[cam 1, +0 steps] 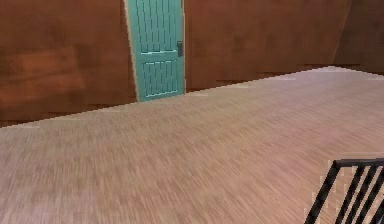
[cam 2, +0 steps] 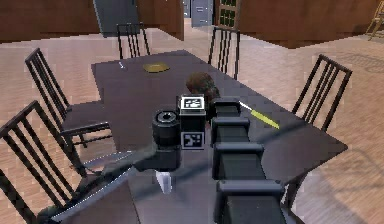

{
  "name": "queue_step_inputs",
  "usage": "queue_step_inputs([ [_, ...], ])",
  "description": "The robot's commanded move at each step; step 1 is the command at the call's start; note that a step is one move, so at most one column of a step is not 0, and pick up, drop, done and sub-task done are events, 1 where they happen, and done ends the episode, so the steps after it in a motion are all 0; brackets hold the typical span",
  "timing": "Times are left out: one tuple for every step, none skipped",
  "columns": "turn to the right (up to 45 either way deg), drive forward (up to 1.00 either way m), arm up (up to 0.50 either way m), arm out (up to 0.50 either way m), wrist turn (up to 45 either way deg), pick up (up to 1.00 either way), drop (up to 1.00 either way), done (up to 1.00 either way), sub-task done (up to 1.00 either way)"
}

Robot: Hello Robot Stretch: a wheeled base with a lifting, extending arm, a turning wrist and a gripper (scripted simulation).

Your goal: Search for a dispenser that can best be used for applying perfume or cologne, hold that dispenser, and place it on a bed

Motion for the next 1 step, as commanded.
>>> queue_step_inputs([
  [0.0,0.00,0.00,0.00,45.0,0.00,0.00,0.00,0.00],
])
